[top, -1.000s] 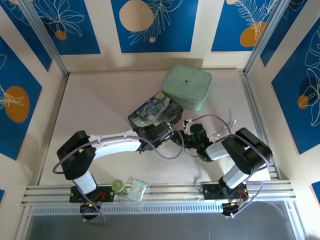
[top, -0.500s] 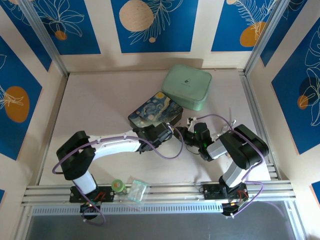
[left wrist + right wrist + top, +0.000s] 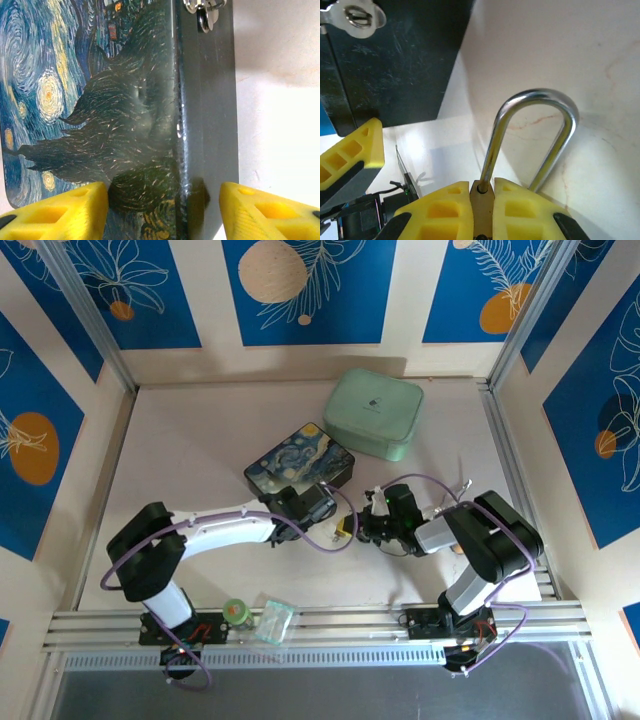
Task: Unlock the padlock with the key
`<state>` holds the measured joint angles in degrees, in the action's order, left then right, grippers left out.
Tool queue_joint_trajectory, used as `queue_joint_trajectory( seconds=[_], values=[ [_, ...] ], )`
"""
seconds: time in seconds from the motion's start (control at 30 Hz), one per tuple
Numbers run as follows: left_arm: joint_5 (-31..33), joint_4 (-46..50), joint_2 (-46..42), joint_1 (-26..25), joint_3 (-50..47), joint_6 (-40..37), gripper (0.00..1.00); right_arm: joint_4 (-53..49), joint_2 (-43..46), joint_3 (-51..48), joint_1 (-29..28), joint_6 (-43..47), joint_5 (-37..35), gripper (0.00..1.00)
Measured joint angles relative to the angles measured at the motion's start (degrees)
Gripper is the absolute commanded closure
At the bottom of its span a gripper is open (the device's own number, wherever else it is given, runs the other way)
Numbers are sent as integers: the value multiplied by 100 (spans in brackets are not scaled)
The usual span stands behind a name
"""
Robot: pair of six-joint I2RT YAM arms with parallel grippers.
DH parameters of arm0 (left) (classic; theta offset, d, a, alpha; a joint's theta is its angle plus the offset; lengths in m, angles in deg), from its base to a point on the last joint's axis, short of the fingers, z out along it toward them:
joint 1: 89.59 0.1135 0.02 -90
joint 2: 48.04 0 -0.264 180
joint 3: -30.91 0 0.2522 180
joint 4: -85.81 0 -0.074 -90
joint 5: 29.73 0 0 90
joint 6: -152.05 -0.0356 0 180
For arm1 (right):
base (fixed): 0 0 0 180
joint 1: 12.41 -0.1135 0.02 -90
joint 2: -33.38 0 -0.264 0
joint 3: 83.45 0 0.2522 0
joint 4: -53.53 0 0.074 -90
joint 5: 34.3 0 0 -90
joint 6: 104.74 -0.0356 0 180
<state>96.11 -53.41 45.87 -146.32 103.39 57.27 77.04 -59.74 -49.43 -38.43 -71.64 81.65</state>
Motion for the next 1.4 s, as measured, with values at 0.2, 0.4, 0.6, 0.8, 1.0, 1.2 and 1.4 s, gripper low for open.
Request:
queue_joint_trajectory(
  seconds=[0.2,0.4,0.6,0.8,1.0,1.2,1.4],
  values=[
    [28,267,-146,90,-168,219,11,-776,118,120,308,282,350,96],
    [234,654,-221,122,-195,752,7,-1777,140,492,442,739,553,91],
    [518,973,-236,144,-195,1386,5,-3165,431,828,442,1231,293,78],
    [688,1180,-236,232,-195,1849,4,-4129,629,1088,437,1615,-72,72],
    [686,1178,-428,490,-260,1976,5,-4780,748,1290,411,1893,-501,84],
    [654,1025,-793,688,-400,1971,5,-4981,820,1318,302,1943,-664,95],
    [621,933,-804,758,-428,1945,5,-4903,822,1440,-101,1882,-385,97]
  ],
)
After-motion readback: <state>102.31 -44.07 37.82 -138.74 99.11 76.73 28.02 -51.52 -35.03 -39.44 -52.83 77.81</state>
